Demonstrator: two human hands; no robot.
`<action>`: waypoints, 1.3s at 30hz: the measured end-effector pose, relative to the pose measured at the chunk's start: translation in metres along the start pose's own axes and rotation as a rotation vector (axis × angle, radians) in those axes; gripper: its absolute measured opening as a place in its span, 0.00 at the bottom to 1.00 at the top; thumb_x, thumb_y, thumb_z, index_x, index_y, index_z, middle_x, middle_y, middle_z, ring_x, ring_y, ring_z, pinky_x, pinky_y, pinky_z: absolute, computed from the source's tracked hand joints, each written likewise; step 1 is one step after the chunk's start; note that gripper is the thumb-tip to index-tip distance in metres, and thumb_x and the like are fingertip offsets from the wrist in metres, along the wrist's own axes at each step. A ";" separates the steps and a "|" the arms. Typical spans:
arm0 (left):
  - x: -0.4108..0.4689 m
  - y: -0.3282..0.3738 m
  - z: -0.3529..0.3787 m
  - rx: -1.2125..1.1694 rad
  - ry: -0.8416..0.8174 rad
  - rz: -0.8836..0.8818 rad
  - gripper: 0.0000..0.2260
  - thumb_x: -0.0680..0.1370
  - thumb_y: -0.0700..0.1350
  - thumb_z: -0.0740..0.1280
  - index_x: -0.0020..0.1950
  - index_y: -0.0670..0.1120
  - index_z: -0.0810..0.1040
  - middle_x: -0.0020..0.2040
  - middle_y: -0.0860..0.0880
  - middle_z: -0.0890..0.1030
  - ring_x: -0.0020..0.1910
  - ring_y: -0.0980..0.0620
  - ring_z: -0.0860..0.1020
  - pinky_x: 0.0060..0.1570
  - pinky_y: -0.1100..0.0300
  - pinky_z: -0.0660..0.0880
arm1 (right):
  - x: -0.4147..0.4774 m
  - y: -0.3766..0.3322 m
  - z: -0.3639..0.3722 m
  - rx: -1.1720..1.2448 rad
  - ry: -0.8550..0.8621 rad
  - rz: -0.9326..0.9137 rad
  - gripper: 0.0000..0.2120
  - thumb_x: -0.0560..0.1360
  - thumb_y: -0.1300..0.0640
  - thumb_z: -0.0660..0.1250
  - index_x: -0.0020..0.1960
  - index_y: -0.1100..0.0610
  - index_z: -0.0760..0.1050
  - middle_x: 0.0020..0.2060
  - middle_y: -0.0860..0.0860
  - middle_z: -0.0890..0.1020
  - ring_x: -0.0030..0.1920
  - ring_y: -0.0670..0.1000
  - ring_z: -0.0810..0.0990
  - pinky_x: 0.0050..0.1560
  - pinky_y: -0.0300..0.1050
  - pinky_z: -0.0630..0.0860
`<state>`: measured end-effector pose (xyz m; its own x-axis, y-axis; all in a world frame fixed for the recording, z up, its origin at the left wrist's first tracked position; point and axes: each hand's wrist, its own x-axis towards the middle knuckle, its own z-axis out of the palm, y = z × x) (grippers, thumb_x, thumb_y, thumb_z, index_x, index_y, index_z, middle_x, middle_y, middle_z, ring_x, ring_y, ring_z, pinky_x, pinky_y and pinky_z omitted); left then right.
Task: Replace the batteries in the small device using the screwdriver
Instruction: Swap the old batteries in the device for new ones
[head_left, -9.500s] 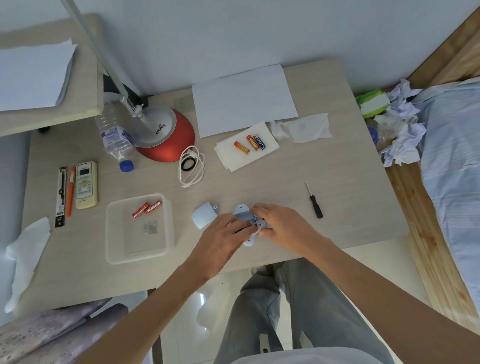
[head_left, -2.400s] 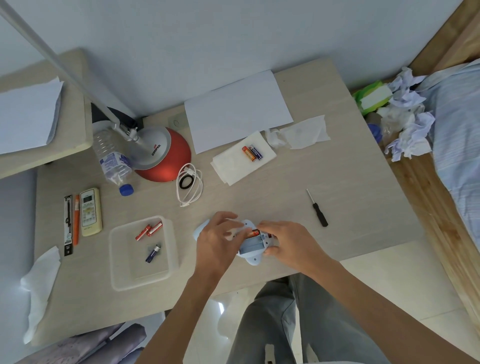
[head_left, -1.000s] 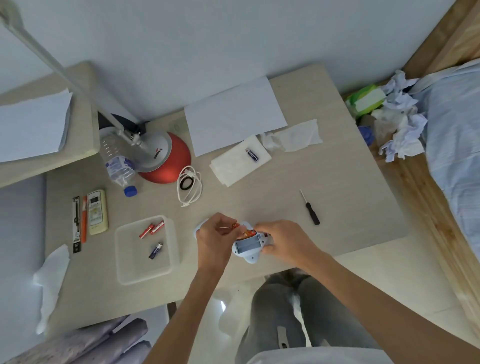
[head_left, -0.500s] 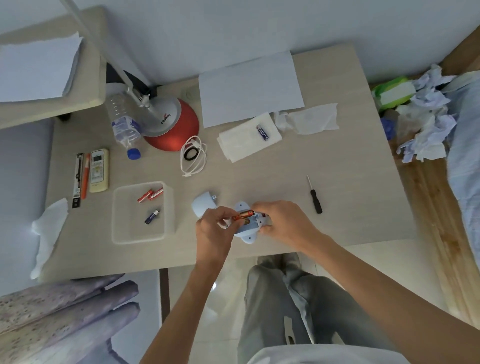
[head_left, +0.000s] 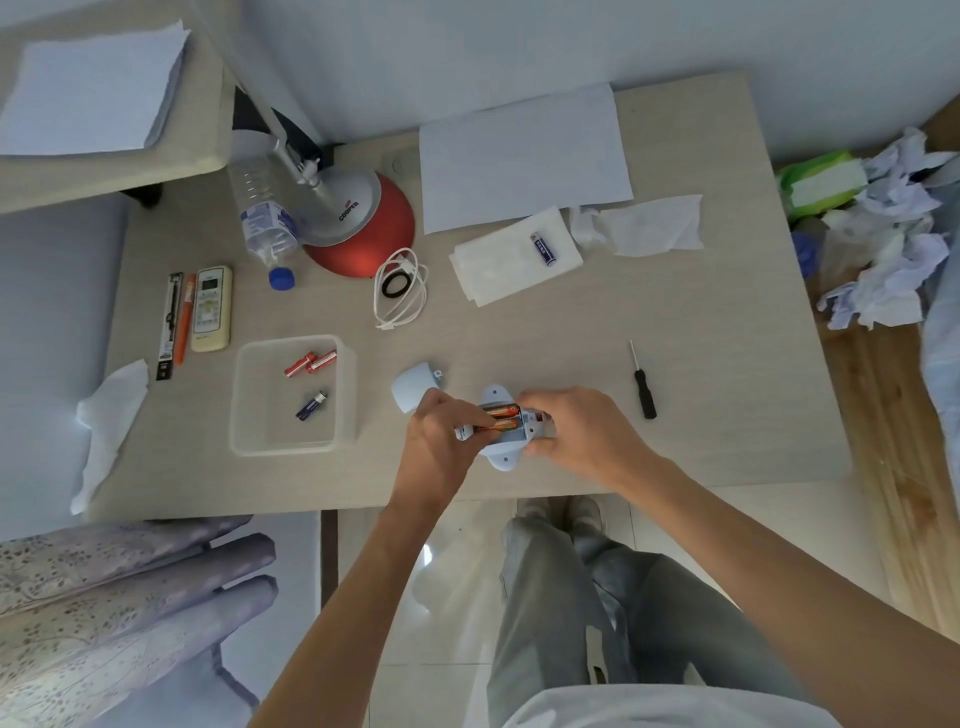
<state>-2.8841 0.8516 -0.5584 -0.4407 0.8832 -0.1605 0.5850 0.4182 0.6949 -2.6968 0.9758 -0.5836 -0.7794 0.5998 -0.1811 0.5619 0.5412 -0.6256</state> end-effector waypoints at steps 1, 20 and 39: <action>0.001 0.000 0.000 0.003 -0.009 0.024 0.10 0.70 0.41 0.85 0.49 0.47 0.91 0.46 0.58 0.81 0.50 0.52 0.80 0.51 0.65 0.77 | 0.000 0.000 -0.001 -0.002 0.001 -0.004 0.23 0.74 0.45 0.79 0.66 0.46 0.80 0.52 0.44 0.88 0.46 0.47 0.83 0.45 0.36 0.70; 0.012 -0.010 0.010 0.048 -0.073 0.008 0.07 0.71 0.41 0.84 0.47 0.47 0.91 0.44 0.54 0.80 0.49 0.52 0.72 0.49 0.70 0.67 | 0.001 0.001 0.004 0.002 -0.009 -0.013 0.25 0.73 0.44 0.80 0.67 0.45 0.79 0.54 0.43 0.88 0.48 0.46 0.85 0.50 0.39 0.80; 0.050 0.029 -0.032 0.136 -0.225 0.142 0.09 0.78 0.48 0.79 0.56 0.50 0.89 0.46 0.54 0.83 0.43 0.57 0.79 0.45 0.61 0.76 | 0.001 0.000 -0.007 0.007 -0.029 0.019 0.24 0.72 0.45 0.80 0.67 0.46 0.81 0.54 0.43 0.88 0.46 0.45 0.82 0.42 0.25 0.59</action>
<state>-2.9106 0.9009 -0.5237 -0.1953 0.9533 -0.2304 0.7225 0.2987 0.6236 -2.6958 0.9806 -0.5788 -0.7765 0.5923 -0.2150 0.5747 0.5257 -0.6272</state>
